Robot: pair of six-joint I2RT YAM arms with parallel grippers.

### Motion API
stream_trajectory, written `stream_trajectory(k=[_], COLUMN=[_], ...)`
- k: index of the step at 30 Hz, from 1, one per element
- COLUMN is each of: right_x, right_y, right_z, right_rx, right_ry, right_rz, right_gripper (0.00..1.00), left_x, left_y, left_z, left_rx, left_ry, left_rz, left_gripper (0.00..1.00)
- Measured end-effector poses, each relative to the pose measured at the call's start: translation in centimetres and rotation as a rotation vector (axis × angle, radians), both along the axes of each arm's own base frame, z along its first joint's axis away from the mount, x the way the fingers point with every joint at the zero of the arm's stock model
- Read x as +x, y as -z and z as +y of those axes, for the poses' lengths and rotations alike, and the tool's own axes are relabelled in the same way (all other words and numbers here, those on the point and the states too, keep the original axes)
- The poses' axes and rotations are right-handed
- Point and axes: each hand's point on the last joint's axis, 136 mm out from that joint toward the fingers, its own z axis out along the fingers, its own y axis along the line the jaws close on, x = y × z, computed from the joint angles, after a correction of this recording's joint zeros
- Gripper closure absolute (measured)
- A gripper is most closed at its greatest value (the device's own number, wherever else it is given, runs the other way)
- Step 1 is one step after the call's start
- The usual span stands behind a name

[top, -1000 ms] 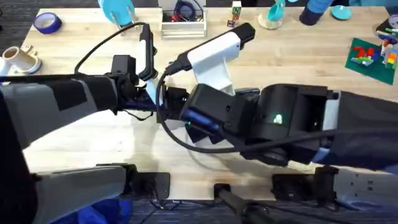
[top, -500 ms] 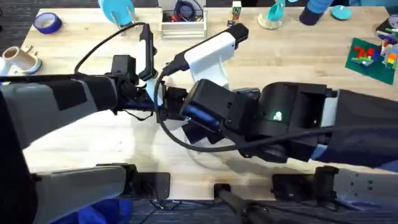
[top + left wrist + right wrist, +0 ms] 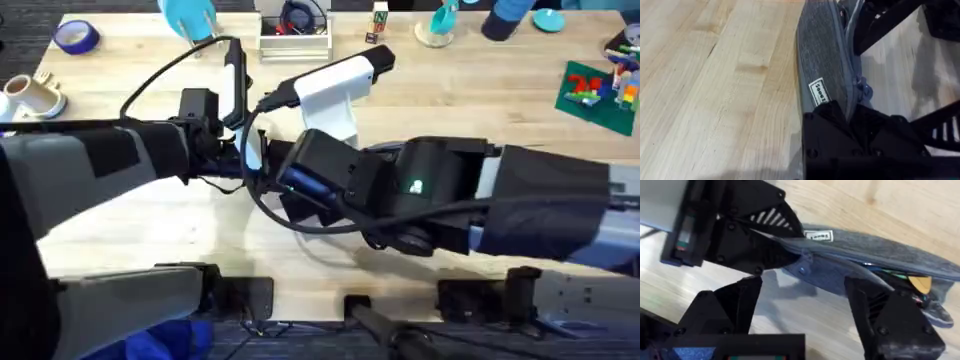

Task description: Unzip the bag, pick up the pens from the table one at a time and place them inside, then zip the bag closed.

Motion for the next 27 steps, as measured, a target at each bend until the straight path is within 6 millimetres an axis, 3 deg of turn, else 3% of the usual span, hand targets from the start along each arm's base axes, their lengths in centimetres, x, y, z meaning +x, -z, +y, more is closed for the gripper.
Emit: stream_trajectory(k=[20, 23, 25, 27], right_x=[0.6, 0.5, 0.4, 0.3], right_y=[0.8, 0.8, 0.9, 0.9], right_z=[1.1, 1.3, 1.7, 1.9], right_rx=[0.023, 0.035, 0.048, 0.057], right_ry=[0.002, -0.003, -0.008, -0.013], right_rz=[-0.004, 0.005, 0.013, 0.022], right_gripper=[0.020, 0.121, 0.299, 0.553], left_x=[0.1, 0.1, 0.1, 0.1], left_y=[0.1, 0.1, 0.1, 0.1], left_z=[0.0, 0.0, 0.0, 0.0], left_rx=[0.006, 0.006, 0.005, 0.005], left_ry=[0.002, 0.002, 0.002, 0.002], left_rz=[-0.010, -0.010, -0.010, -0.008], left_gripper=[0.958, 0.958, 0.958, 0.958])
